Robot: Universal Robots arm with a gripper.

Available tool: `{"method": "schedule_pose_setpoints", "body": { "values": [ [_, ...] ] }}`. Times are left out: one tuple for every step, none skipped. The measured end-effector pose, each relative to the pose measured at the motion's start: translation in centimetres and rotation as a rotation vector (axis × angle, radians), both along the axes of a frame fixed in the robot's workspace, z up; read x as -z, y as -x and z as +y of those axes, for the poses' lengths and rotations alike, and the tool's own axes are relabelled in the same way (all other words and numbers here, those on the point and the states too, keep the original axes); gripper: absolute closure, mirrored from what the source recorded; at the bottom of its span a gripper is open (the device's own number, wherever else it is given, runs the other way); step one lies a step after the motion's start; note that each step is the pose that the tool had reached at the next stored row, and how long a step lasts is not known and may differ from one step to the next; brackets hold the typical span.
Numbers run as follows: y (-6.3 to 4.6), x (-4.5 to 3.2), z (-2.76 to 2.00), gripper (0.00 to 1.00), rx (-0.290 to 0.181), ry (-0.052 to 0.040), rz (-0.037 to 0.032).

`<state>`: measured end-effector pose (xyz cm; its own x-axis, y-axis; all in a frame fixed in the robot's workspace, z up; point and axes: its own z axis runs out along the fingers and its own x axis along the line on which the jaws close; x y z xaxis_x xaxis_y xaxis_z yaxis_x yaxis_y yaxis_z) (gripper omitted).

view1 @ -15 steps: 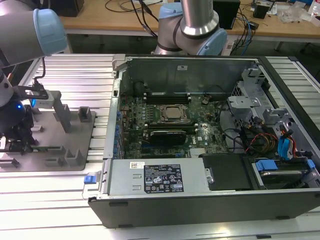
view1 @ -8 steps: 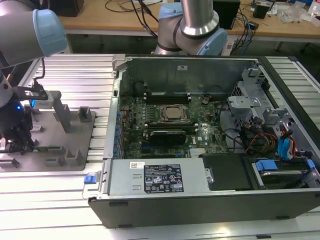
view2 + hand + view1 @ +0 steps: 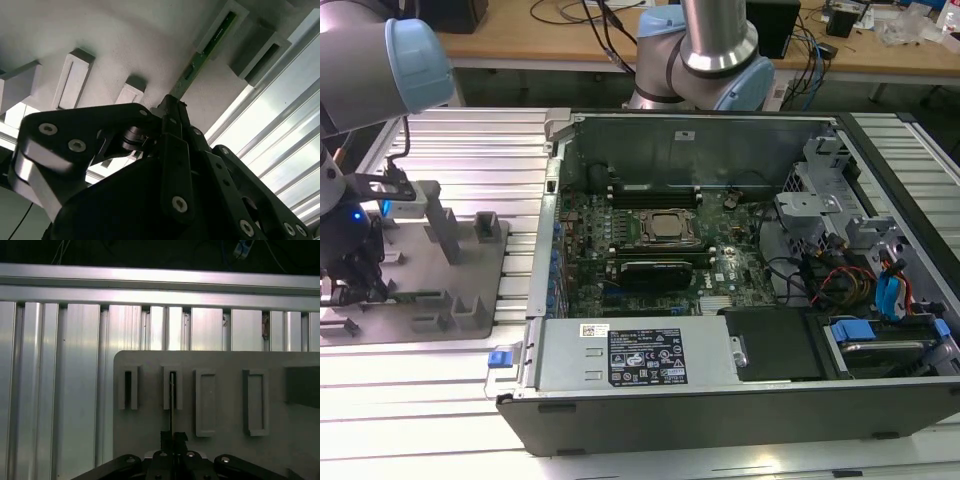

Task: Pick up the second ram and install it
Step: 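Pick up the second ram and move it above second insertion slot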

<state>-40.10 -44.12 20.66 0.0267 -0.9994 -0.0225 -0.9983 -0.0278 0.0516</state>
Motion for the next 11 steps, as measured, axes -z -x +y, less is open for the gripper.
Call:
{"method": "schedule_pose_setpoints", "body": {
  "values": [
    [0.00, 0.00, -0.01, 0.90, 0.000, 0.0000, 0.0000],
    [0.00, 0.00, -0.01, 0.90, 0.000, 0.0000, 0.0000],
    [0.00, 0.01, -0.01, 0.90, 0.011, 0.0001, 0.0000],
    [0.00, 0.01, -0.01, 0.90, 0.011, 0.0000, 0.0000],
    [0.00, 0.00, -0.01, 0.90, 0.011, 0.0000, 0.0000],
    [0.00, 0.01, -0.01, 0.90, 0.011, 0.0000, 0.0000],
    [0.00, 0.01, -0.01, 0.90, 0.011, 0.0000, 0.0000],
    [0.00, 0.01, -0.01, 0.91, 0.011, 0.0000, 0.0000],
    [0.00, 0.01, -0.01, 0.91, 0.011, 0.0000, 0.0000],
    [0.00, -0.01, -0.01, 0.91, 0.011, -0.0001, -0.0001],
    [0.00, -0.44, -0.01, 0.91, 0.011, 0.0003, 0.0001]
  ]
}}
